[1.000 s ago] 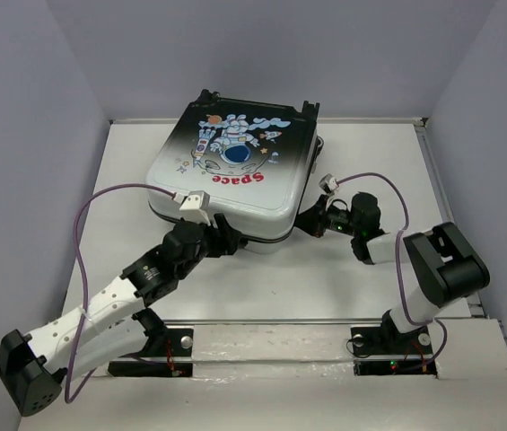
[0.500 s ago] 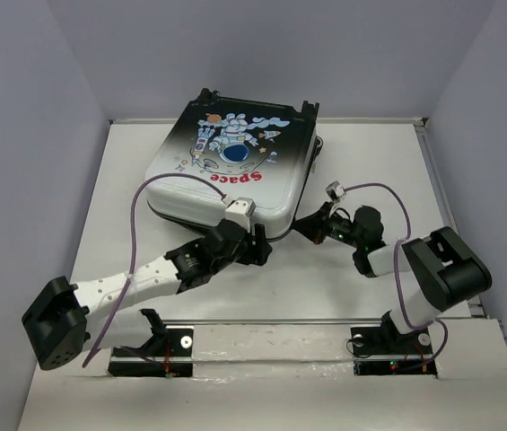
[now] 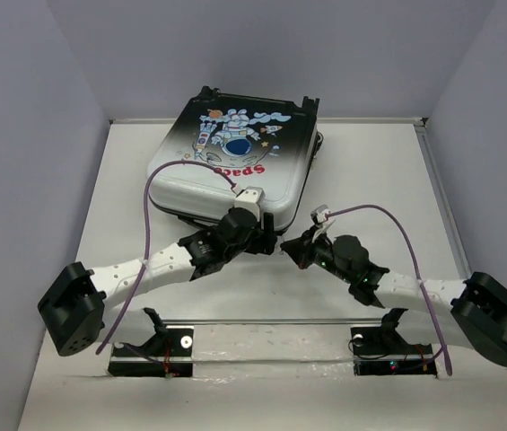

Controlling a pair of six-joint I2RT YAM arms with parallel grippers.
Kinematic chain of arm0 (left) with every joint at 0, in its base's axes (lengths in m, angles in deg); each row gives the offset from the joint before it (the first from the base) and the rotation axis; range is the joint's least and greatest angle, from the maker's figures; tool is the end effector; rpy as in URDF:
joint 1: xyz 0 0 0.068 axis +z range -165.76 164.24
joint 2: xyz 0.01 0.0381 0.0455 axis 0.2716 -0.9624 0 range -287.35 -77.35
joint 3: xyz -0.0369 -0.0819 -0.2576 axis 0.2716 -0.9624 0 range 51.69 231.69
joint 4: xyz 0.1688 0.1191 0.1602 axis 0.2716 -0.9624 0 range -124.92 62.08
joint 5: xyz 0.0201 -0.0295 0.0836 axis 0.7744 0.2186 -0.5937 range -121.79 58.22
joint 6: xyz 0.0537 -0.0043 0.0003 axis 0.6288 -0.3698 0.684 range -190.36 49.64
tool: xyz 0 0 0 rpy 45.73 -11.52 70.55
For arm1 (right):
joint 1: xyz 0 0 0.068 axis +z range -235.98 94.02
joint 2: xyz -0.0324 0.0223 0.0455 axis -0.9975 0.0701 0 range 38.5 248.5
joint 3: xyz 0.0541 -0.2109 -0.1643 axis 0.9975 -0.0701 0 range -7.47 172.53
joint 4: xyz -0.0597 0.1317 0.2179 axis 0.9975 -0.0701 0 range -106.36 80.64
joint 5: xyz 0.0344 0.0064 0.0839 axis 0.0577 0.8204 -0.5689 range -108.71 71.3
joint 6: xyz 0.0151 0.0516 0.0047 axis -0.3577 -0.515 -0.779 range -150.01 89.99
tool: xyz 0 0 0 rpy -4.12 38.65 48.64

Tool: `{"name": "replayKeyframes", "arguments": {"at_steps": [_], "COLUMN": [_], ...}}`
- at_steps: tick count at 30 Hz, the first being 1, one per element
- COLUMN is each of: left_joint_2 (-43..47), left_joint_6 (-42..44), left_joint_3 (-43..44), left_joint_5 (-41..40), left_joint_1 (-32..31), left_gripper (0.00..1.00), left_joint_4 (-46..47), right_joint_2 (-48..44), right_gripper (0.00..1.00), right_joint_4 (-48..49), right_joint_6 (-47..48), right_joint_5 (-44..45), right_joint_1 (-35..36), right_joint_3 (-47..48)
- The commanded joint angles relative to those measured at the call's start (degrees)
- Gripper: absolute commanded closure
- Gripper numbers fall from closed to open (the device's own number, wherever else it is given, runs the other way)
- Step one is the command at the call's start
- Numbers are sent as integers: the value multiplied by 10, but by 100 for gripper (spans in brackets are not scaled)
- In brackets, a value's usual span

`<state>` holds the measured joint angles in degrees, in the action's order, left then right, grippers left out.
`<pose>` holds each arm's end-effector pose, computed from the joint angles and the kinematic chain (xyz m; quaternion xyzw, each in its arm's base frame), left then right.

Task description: Pack the luggage

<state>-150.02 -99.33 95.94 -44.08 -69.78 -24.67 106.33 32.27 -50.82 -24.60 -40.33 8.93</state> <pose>0.1729 -0.2251 0.2555 0.1260 0.8318 -0.2854 0.4592 0.1567 0.1656 0.1851 -0.1966 0.7389 0.3854 0.5165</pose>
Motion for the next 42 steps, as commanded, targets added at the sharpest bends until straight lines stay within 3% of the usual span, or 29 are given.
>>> {"name": "replayKeyframes", "arguments": {"at_steps": [1, 7, 10, 13, 14, 16, 20, 21, 22, 25, 26, 29, 36, 42], "left_joint_2": [-4, -20, 30, 111, 144, 158, 173, 174, 172, 162, 148, 103, 5, 14], "left_joint_6": [44, 16, 3, 1, 6, 12, 37, 43, 44, 37, 30, 5, -34, -57], "left_joint_3": [78, 100, 81, 73, 80, 119, 167, 178, 181, 176, 168, 146, 103, 61], "left_joint_5": [-33, 3, -14, -42, -38, -26, -30, 6, 28, 79, 102, 223, 343, 341], "left_joint_1": [23, 23, 23, 33, 43, 95, 232, 272, 355, 469, 540, 623, 618, 511], "left_gripper": [28, 28, 27, 16, 7, 1, 1, 1, 1, 1, 1, 1, 1, 1], "left_joint_4": [135, 146, 125, 59, 8, -50, -122, -126, -127, -121, -112, -70, 20, 54], "right_joint_2": [-24, 105, 117, 91, 85, 73, 65, 63, 56, 45, 39, 34, 46, 130], "right_gripper": [93, 93, 93, 93, 93, 93, 93, 93, 93, 93, 93, 93, 93, 93], "right_joint_4": [-91, 25, 115, 73, 52, 40, 5, -4, -14, -52, -60, -87, -123, -110], "right_joint_6": [-53, -114, -163, -165, -164, -166, -164, -163, -163, -155, -154, -147, -124, -87], "right_joint_5": [-25, 21, 69, 130, 145, 157, 178, 180, 182, 184, 185, 188, 185, 190], "right_joint_1": [131, 181, 181, 181, 181, 181, 181, 181, 181, 181, 181, 181, 181, 217], "right_joint_3": [-12, 54, 29, 15, 13, 5, 8, 13, 18, 26, 30, 38, 78, 174]}}
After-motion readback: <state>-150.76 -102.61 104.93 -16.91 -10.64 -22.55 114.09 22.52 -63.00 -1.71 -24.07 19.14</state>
